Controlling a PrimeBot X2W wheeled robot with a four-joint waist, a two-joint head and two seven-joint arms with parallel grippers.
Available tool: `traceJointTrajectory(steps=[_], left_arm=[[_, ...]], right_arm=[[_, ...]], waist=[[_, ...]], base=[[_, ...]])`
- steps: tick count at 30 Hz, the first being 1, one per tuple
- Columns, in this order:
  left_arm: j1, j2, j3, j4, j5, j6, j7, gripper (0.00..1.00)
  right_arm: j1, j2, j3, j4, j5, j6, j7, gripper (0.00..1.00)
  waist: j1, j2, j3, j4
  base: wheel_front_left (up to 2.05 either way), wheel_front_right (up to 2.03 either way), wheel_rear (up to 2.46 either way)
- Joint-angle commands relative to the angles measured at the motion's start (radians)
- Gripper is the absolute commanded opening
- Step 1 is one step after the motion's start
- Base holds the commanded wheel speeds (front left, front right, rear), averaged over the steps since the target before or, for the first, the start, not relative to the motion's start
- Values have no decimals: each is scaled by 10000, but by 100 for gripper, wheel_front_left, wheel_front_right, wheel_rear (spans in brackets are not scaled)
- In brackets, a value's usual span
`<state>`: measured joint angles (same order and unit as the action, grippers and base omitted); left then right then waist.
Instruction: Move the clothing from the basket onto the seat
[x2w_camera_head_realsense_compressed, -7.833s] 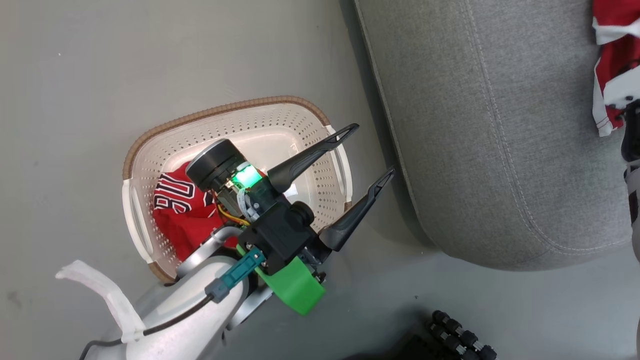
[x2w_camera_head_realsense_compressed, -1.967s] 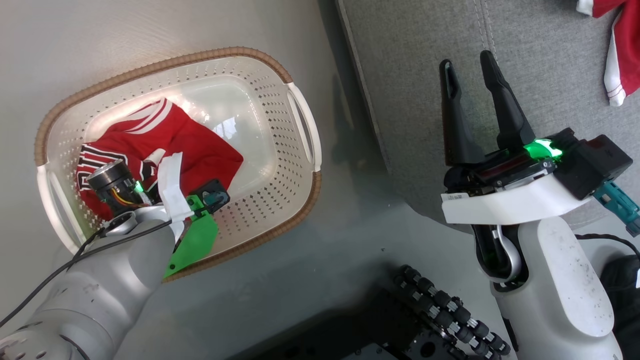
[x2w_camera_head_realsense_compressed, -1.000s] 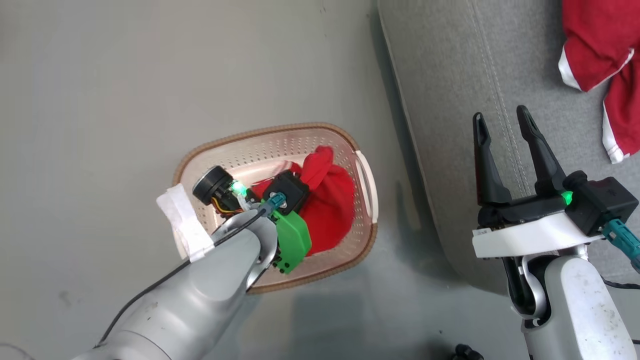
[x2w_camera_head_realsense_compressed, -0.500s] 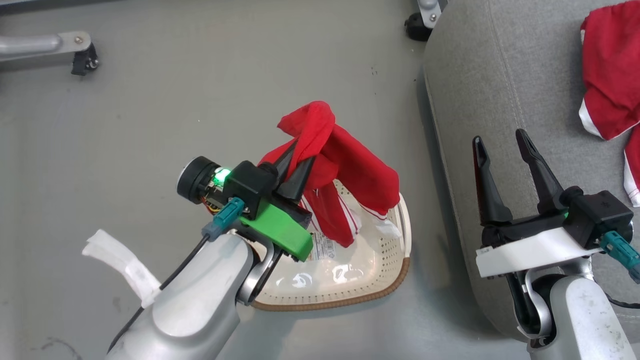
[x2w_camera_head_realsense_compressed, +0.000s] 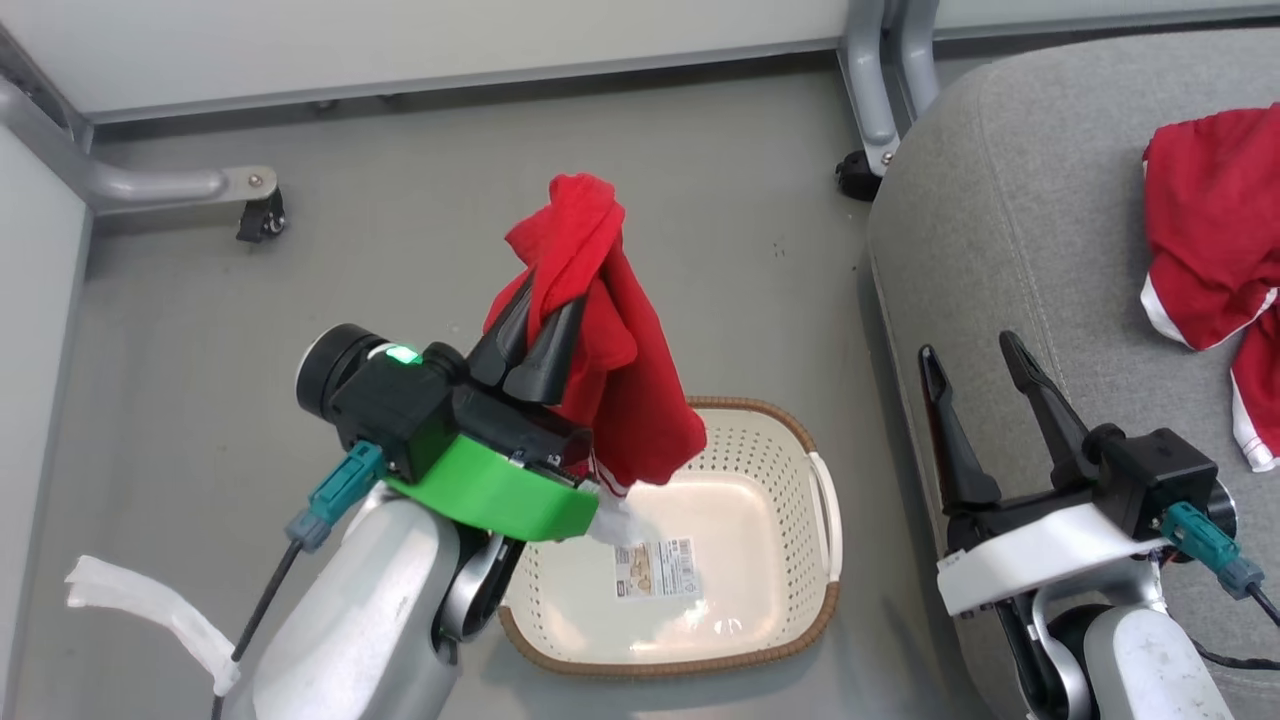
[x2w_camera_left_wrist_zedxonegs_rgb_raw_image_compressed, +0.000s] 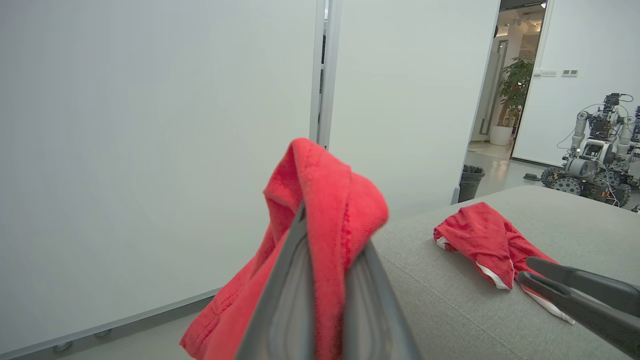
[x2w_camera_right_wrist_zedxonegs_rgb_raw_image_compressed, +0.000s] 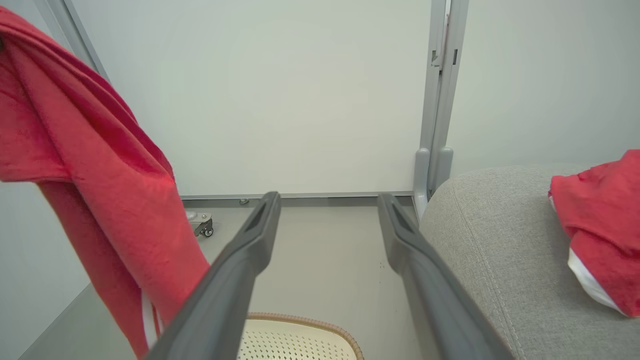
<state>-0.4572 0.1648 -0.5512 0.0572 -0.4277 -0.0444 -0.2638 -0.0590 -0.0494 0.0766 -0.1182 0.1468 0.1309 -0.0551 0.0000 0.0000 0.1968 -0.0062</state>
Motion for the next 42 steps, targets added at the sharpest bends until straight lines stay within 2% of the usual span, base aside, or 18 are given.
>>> traceJointTrajectory(steps=[1,11,17,42], left_arm=[[276,-45,157,-166,18,-112,-7,0],[1437,71,480,-571,-156,-419,-7,0],[1928,183,349,-733,-291,-375,26,0],[2056,265,149,-1014,-329,-216,76,0]], right_arm=[[210,-22,30,-3,-16,-3,54,100],[1172,-22,328,-72,198,-3,358,100],[1621,-22,368,-242,302,-3,549,100],[1820,-22,481,-418,444,-1,678,100]], waist=[[0,0,-557,109],[0,0,-1709,48],[0,0,-2159,12],[0,0,-2193,146]], base=[[0,0,0],[0,0,0],[0,0,0],[0,0,0]])
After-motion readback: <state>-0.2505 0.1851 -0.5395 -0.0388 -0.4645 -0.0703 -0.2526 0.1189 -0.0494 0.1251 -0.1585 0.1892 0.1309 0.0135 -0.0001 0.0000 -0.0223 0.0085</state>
